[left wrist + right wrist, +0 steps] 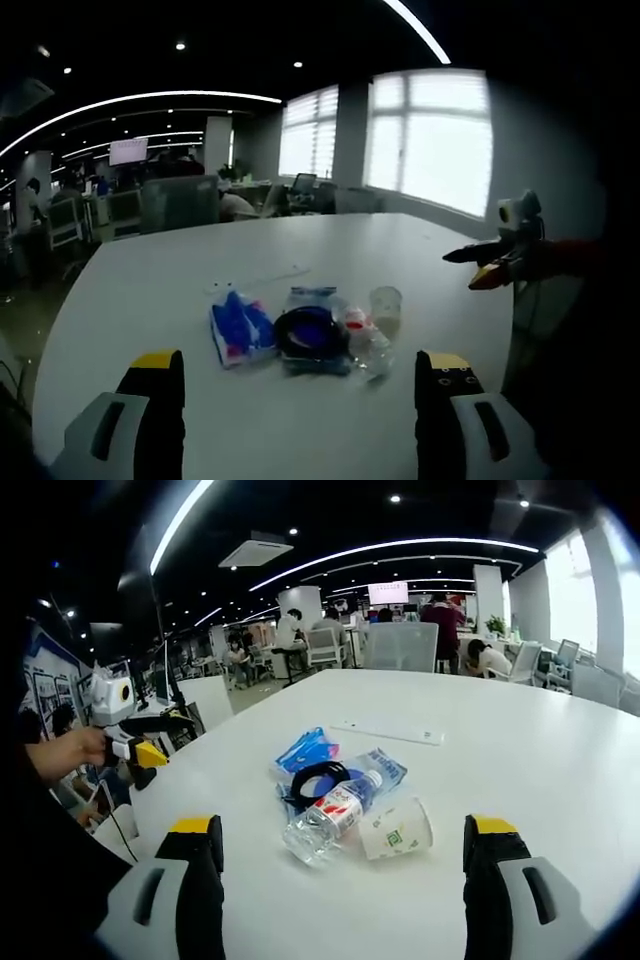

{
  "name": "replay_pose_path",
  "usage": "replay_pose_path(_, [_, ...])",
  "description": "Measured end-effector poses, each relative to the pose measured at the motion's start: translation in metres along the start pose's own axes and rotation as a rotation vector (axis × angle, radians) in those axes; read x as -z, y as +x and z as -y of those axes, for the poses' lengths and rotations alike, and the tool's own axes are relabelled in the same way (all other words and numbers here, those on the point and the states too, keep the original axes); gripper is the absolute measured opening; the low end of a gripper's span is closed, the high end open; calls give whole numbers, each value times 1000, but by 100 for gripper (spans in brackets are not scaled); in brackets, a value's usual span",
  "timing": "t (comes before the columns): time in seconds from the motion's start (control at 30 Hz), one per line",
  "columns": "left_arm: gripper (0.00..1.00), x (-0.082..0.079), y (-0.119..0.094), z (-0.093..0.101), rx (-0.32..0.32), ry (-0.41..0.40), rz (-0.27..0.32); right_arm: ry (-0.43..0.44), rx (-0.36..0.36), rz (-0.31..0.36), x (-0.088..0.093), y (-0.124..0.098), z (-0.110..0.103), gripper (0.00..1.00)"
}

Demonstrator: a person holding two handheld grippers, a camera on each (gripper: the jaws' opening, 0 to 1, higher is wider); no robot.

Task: Arrange the tabletop items into an orderly group along one side of the table until the central work area is clear of visible clutter.

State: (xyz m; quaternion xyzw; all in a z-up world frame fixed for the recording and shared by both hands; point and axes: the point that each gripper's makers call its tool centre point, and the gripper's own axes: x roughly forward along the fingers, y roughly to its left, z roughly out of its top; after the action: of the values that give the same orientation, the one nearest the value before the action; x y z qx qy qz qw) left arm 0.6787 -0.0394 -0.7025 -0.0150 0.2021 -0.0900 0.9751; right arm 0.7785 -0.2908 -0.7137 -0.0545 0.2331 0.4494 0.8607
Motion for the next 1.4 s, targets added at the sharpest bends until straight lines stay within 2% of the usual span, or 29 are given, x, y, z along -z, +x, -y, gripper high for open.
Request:
replay_pose_path(0.2, [88,2,3,0,-10,5,-10,0,4,1,0,0,1,97])
replay_pose_path(0.27, [85,7,12,1,-24,13,-43,1,14,-3,2,1,6,97])
replay_pose_path(0.37, [81,9,18,-3,-32,-6,-49,-1,23,-8,4,1,9,96])
replay_pose_path(0.43, [78,13,25,-9,-49,-14,-66,4,31,-10,5,2,12,96])
replay_pose_path(0.5, [75,20,33,-23,-70,-30,-79,4,34,-10,5,2,11,95])
replay_pose_path(0.77, [67,23,51,-32,-114,-49,-93,10,49,-8,6,1,14,96])
replay_pose_path(0.9, [62,21,60,-27,-127,-42,-104,13,62,-8,9,-1,18,96])
replay_pose_path(1.23, [52,29,95,-31,-126,-27,-147,33,104,-1,12,-4,29,95])
replay_pose_path(1.4, [47,32,114,-41,-132,-31,-164,46,125,2,13,-4,36,95])
